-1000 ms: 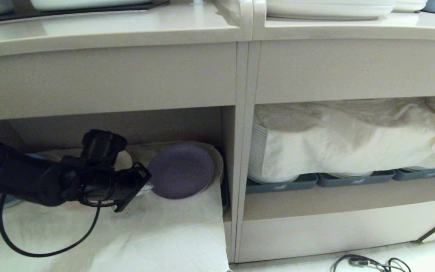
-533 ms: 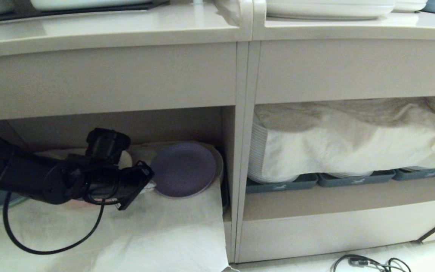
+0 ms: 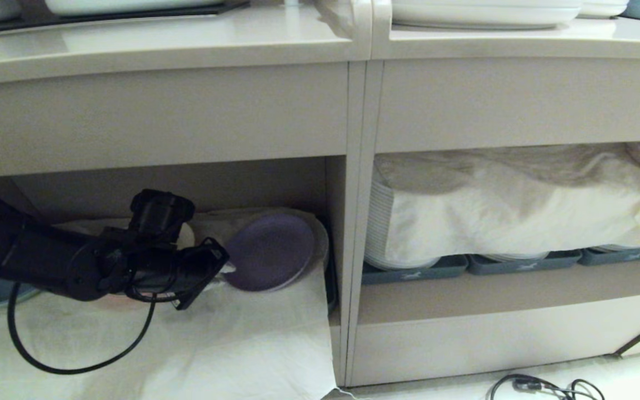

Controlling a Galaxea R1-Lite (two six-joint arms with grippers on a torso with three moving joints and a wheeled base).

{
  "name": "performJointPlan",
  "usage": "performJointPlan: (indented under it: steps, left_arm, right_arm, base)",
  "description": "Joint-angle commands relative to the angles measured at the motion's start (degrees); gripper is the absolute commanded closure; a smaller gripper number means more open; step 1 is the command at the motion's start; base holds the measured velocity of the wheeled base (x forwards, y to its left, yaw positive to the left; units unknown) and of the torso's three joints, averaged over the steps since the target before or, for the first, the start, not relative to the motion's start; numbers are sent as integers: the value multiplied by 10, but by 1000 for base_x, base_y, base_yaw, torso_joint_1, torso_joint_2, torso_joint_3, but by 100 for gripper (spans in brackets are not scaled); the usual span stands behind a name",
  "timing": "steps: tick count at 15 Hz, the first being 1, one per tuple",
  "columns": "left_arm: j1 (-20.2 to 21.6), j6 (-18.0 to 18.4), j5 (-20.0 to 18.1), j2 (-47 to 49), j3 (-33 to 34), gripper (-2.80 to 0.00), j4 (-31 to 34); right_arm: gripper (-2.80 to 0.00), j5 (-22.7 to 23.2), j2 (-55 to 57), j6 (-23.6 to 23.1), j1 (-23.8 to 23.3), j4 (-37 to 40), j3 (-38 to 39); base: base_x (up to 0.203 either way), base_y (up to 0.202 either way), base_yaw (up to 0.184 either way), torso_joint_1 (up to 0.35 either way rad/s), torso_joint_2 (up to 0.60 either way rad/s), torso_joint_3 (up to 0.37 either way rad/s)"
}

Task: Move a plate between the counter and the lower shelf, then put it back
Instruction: Put the plate in the cupboard

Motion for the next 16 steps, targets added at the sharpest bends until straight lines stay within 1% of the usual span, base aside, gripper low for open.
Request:
performJointPlan:
  steps: [1, 10, 16]
  left_arm:
    - [-1, -3, 0, -1, -1, -280, 0]
    - [-2, -3, 0, -24, 9, -280, 4]
    - [-3, -1, 0, -67, 45, -280, 6]
  right_arm:
    - [0, 0, 0, 0, -1, 0, 0]
    - [0, 0, 0, 0, 0, 0, 0]
    - [0, 0, 0, 0, 0, 0, 0]
  base:
    - [0, 0, 0, 0, 0, 0]
    - [0, 0, 0, 0, 0, 0]
    - [0, 0, 0, 0, 0, 0]
